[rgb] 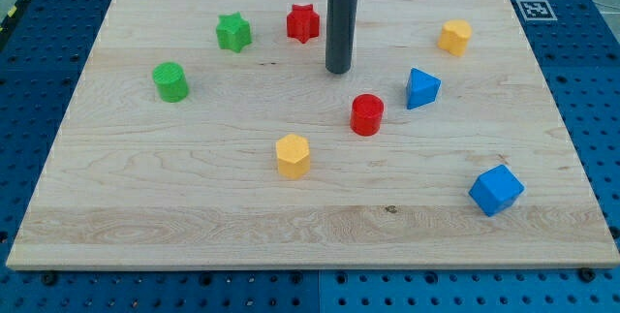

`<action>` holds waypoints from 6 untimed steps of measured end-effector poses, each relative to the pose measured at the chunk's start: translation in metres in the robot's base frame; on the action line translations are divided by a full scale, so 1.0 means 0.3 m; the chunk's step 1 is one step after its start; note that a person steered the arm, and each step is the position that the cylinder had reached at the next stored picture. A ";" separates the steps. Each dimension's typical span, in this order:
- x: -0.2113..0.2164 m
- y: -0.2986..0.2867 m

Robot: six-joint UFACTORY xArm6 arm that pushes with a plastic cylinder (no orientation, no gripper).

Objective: Move the red circle horizontally to the right side of the yellow hexagon

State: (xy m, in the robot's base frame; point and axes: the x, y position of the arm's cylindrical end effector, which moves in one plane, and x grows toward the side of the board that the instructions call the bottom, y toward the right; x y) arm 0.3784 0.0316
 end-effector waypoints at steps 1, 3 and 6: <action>0.105 0.017; 0.215 0.148; 0.400 0.217</action>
